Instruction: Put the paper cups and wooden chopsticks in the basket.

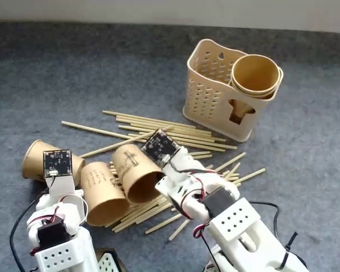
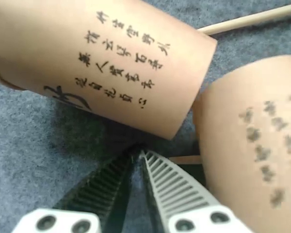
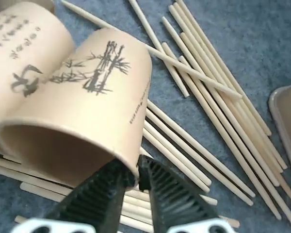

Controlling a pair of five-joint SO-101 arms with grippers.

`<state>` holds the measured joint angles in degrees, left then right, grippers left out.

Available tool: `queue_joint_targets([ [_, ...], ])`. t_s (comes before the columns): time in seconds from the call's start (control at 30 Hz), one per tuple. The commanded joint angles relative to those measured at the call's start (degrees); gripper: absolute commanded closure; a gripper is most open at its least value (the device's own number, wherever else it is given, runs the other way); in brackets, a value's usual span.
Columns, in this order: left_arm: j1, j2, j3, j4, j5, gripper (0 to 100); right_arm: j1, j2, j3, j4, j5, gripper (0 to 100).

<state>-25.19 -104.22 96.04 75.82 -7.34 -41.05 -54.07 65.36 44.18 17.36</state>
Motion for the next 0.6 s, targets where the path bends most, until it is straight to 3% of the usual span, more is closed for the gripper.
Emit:
queue_joint_targets([
  [0.0, 0.9, -0.8, 1.1, 0.1, -0.2, 99, 3.7, -1.2, -7.4, 6.0, -3.0, 99.1],
  [0.27, 0.9, -0.8, 1.1, 0.1, -0.2, 99, 12.6, -1.1, -22.2, 22.7, -6.9, 99.1],
  [0.57, 0.9, -0.8, 1.1, 0.1, -0.2, 99, 18.2, -0.4, -36.7, 33.4, -11.0, 99.1],
])
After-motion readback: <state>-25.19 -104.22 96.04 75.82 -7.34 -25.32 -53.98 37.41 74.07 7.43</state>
